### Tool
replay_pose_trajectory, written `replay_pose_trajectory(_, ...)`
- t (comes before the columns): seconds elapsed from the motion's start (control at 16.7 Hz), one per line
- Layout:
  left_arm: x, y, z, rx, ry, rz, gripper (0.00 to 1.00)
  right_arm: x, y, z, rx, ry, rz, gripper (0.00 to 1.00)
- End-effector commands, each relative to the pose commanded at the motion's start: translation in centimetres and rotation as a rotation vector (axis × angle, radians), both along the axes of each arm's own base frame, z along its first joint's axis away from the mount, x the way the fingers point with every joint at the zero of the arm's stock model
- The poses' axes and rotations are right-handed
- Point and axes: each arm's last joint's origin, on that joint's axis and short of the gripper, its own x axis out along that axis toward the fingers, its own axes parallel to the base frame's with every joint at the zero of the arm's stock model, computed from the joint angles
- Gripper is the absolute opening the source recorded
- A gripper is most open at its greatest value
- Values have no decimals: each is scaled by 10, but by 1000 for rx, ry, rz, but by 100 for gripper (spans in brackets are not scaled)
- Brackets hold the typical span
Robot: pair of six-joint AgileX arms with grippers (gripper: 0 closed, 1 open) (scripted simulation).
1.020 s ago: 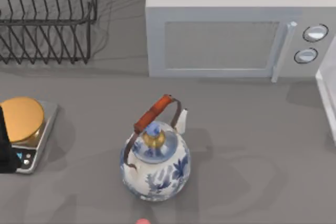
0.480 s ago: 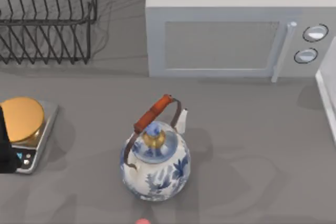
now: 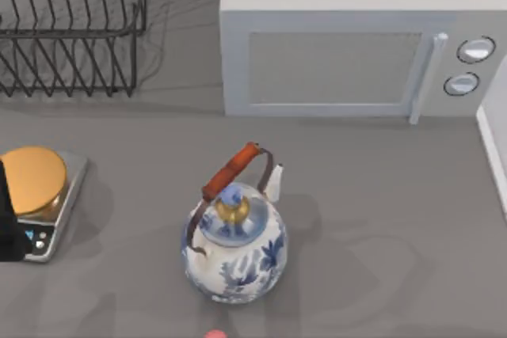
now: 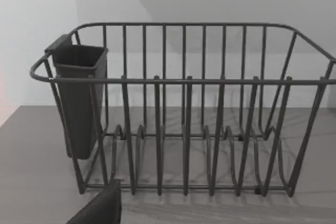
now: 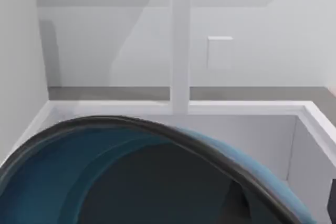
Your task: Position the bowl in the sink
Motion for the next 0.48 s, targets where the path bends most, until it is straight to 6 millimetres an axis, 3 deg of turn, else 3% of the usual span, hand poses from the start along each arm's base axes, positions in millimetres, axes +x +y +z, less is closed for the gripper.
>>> replay_pose_trajectory(0.3, 0, 0, 0, 0, 0, 0, 100, 0, 0, 0, 0, 0, 0, 98)
replay_pose_trajectory(0.48, 0, 0, 0, 0, 0, 0, 100, 0, 0, 0, 0, 0, 0, 100)
